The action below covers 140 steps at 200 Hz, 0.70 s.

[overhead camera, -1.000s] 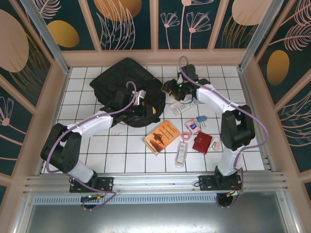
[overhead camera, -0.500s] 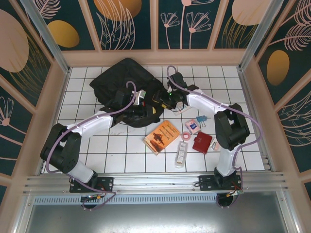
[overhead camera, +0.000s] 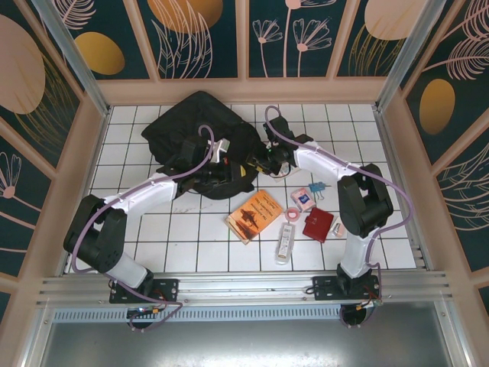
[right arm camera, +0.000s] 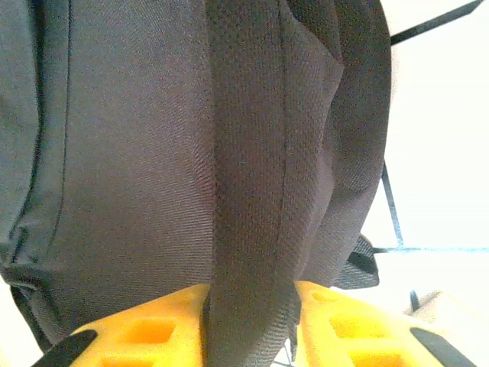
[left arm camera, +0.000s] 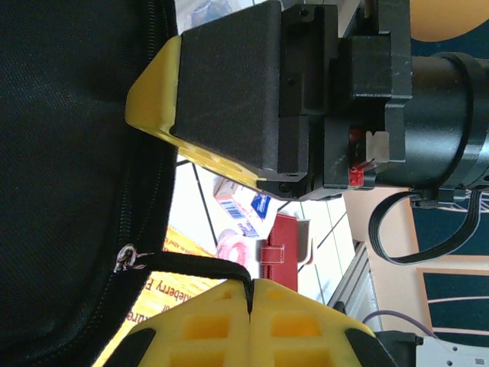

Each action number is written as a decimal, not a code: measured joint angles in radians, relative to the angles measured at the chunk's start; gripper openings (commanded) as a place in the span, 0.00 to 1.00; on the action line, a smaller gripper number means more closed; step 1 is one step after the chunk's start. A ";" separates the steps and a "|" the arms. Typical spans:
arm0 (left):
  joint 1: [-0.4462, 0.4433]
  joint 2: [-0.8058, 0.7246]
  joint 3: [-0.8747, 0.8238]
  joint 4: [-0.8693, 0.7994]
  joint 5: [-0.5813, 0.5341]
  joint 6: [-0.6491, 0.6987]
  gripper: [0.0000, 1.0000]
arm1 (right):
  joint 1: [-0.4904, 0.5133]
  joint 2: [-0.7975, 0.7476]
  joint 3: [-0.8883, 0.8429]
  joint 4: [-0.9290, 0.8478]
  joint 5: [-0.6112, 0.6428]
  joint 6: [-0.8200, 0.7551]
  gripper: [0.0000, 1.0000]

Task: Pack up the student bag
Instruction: Unzip the student bag at the middle-left of the table.

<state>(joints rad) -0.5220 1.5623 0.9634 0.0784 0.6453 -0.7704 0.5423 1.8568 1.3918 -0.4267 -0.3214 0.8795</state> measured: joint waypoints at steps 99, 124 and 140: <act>0.000 -0.048 0.000 -0.120 -0.047 0.069 0.00 | -0.035 0.002 0.033 -0.079 0.027 -0.082 0.00; 0.001 -0.060 0.000 -0.145 -0.057 0.075 0.00 | -0.046 0.003 0.044 -0.100 0.033 -0.116 0.00; 0.005 -0.070 0.000 -0.161 -0.061 0.078 0.00 | -0.050 0.003 0.044 -0.108 0.034 -0.137 0.00</act>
<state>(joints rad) -0.5167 1.4921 0.9634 -0.0830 0.5846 -0.6922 0.4923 1.8603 1.4361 -0.5346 -0.2871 0.7429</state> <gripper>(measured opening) 0.059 0.065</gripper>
